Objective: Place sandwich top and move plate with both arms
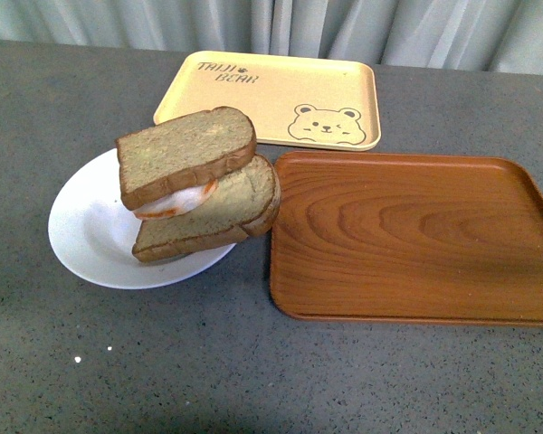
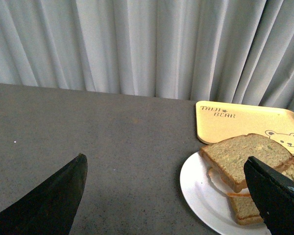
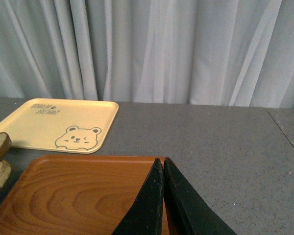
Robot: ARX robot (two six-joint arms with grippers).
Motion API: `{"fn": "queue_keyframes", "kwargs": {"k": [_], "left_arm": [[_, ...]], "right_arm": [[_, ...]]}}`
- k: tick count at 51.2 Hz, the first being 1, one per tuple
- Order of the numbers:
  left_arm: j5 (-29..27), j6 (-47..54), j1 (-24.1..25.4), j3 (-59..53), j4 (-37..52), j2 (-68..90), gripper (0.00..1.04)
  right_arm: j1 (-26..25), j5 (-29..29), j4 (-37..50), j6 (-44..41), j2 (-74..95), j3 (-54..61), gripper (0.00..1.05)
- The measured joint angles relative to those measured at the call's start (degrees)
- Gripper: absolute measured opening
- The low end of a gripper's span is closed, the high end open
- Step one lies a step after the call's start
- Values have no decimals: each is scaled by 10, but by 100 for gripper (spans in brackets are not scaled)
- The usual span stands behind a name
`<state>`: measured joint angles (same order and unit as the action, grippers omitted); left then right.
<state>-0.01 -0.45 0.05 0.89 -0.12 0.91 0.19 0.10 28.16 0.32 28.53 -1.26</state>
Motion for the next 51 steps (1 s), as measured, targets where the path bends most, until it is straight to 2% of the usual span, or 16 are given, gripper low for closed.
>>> {"fn": "queue_keyframes", "kwargs": {"k": [30, 49, 51], "left_arm": [[0, 0, 0, 0, 0, 0, 96], [0, 0, 0, 0, 0, 0, 96], [0, 0, 0, 0, 0, 0, 96]], "right_arm": [[0, 0, -134, 0, -137, 0, 2], [0, 0, -180, 0, -184, 0, 2], [0, 1, -212, 0, -209, 0, 2]]}}
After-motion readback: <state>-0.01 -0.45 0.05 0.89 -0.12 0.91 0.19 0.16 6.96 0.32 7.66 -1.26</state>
